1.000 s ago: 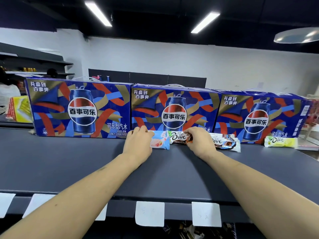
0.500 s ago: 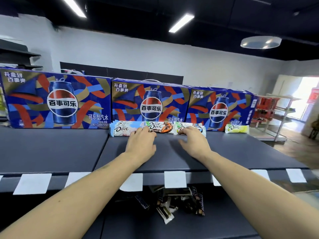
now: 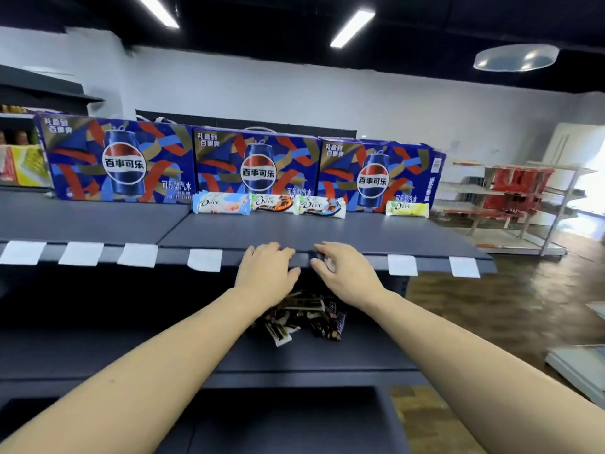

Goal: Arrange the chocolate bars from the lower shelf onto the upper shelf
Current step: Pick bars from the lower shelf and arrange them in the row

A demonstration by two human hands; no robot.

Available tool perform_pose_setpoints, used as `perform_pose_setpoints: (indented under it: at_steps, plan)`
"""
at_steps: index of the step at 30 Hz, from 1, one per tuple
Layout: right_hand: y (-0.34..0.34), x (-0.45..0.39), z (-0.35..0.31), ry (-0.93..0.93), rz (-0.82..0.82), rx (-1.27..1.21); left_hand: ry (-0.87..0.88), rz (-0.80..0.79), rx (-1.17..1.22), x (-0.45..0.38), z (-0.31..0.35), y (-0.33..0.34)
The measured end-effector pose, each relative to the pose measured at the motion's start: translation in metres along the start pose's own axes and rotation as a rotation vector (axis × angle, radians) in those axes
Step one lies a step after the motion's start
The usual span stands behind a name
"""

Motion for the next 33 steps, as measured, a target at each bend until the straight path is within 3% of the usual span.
perform_pose_setpoints:
  at_steps: [7, 16, 25, 33]
  plan:
    - [0.018, 0.092, 0.004, -0.132, 0.04, 0.02, -0.036, -0.007, -0.067, 0.089, 0.049, 0.026]
    - [0.097, 0.136, 0.042, 0.075, -0.266, -0.049, -0.082, -0.287, -0.018, 0.137, 0.048, 0.096]
    - [0.176, 0.115, 0.088, 0.235, -0.443, -0.079, -0.125, -0.44, 0.084, 0.116, 0.025, 0.179]
    - [0.233, 0.078, 0.14, 0.358, -0.374, -0.032, -0.125, -0.435, 0.16, 0.068, 0.005, 0.253]
Point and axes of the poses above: each hand's wrist, its own x-axis away from the middle knuckle, its own y-axis out of the palm, z = x × y, the point moved 4 cm from there along -x, towards the middle knuckle, and after that the axes turned 7 degrees about -z, right-handed, at the moved point
